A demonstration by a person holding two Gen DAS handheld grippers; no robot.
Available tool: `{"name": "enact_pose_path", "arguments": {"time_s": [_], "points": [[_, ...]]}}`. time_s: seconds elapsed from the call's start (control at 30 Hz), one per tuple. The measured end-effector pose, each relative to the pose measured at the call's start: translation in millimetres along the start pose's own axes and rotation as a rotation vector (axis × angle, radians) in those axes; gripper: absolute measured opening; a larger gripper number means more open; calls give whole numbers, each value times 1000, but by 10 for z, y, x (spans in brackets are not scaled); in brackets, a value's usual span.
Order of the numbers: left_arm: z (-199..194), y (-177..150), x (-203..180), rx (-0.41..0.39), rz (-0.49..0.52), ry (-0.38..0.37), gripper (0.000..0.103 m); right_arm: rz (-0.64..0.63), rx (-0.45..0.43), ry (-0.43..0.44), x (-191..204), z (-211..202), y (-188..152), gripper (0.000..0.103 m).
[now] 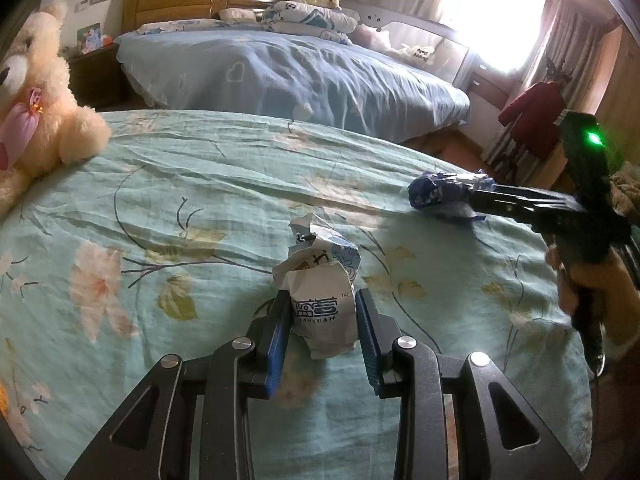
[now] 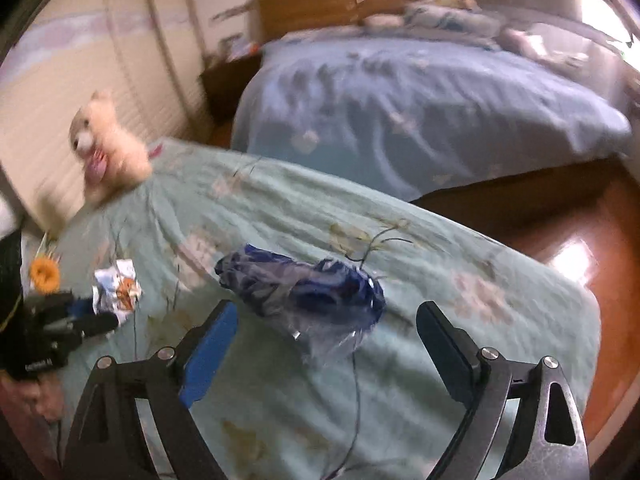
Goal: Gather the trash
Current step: 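Carry the foil wrapper with the left tool while the right tool carries the blue bag over the bin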
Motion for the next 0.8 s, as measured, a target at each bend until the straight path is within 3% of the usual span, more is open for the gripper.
{"name": "enact_pose_path", "arguments": {"time_s": [0.07,0.2,0.27,0.37,0.6,0.8], "points": [[7,-1,-3,0,-1,2,31,-43,15,39,62,66,38,91],[23,-3,-28,2,9,16,31,-75,15,-35,186,160,49,81],[27,-2,-47,2,9,23,31,-28,0,-29,170,122,25,73],[24,-1,-82,0,1,11,31,50,-20,-39,179,-42,-108,69],[-49,-115,-434,4,45,-55,31,222,-60,-91,212,-597,-623,68],[-82,-256,-823,25,108,-116,31,423,-89,-195,73,-1056,-1159,68]]}}
Point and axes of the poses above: each gripper's, at about its wrist camera, not at the fingertips, and z roughly the way its jaws point, x to its left, y to its top, the point moved 1 cm from there along z, roughly the way its jaws point, and after that the axes turned 12 degrees about -y, right-handed, at the moved point
